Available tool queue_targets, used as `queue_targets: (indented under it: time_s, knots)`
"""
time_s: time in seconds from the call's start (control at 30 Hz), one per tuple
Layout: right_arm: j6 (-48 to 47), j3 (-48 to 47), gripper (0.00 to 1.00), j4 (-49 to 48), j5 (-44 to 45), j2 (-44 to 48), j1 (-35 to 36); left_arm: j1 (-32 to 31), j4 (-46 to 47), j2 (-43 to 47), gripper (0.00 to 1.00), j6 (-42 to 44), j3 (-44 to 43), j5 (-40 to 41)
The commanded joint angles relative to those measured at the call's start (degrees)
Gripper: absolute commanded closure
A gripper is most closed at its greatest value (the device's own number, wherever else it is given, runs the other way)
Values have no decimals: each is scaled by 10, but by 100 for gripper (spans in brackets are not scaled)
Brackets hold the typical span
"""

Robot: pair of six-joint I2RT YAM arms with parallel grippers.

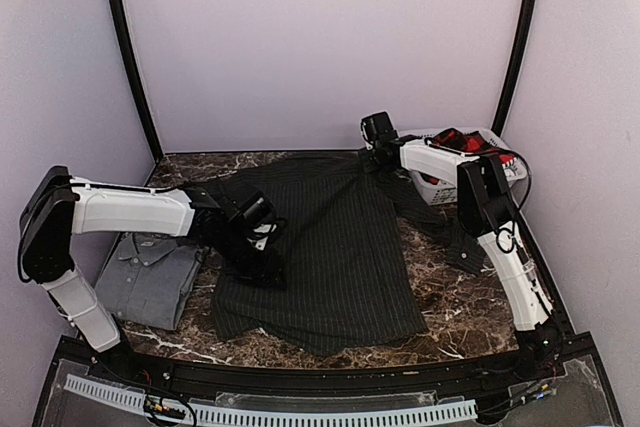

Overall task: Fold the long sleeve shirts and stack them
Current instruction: Smooth out the crumpled shirt at the center of the board.

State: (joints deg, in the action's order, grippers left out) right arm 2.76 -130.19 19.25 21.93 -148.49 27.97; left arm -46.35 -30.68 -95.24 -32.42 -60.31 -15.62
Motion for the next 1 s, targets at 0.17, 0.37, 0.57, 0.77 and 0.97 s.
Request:
queue_targets:
  time_s: [0.17,0.37,0.57,0.77,0.97]
  knots:
    - [18,45,38,56,-53,144,41,30,-89,165,40,-49,58,57]
    - [73,185,37,54,-133,251,89,30,-150,272,50,-117,136,54]
    - [146,374,38,-1,-214,361,122,30,-159,360,60,-181,221,5]
    - [168,503,39,-29,-227,422,150,28,-94,370,61,-197,280,-23]
    - [197,595,39,-64,-237,452,152,15,-49,319,60,-191,289,-30]
